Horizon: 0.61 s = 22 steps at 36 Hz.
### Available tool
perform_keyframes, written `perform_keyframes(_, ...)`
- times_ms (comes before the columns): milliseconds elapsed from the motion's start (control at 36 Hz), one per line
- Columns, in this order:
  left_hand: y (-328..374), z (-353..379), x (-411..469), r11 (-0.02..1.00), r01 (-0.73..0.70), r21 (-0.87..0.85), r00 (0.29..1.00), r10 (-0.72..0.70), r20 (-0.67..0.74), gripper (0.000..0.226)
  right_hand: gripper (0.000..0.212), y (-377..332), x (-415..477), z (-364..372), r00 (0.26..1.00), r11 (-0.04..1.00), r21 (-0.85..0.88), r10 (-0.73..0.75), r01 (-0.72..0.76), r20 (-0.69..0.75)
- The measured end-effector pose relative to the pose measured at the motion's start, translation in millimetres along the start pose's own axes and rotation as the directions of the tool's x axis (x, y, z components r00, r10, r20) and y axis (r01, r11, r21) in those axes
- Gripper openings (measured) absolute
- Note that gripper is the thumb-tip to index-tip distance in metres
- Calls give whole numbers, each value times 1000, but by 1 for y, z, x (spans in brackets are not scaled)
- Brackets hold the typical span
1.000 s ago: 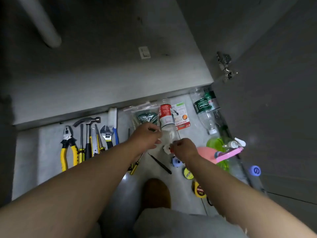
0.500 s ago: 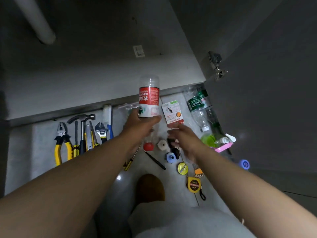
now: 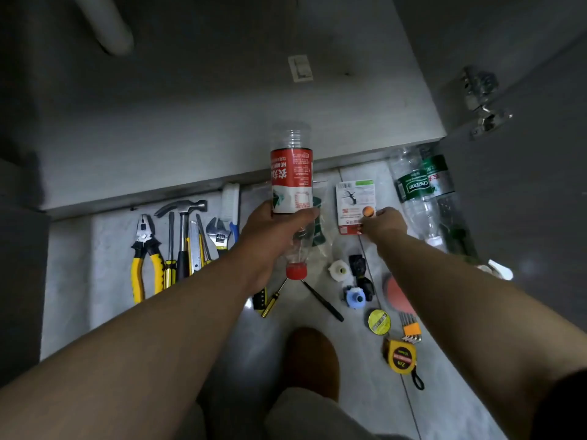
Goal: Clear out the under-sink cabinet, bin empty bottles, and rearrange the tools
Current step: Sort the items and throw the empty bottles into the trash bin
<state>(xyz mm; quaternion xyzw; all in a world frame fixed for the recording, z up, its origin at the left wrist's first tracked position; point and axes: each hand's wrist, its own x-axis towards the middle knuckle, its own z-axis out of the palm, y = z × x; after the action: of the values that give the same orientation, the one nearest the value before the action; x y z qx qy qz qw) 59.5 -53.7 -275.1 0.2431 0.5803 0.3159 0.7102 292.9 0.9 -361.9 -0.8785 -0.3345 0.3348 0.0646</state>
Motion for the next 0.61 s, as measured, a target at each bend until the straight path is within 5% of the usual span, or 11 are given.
perform_keyframes(139,8,15,-9,999,-19,26,999,19,33,45,15,6,-38,-13,1000,942,336,17,-11,-14)
perform_keyframes(306,46,44,-41,991,-73,113,990,58,131,44,21,7,-115,-75,997,725,686,-83,65,-6)
perform_keyframes(611,120,146,-183,925,-266,273,861,100,499,53,11,61,-250,-230,966,488,840,-209,235,-149)
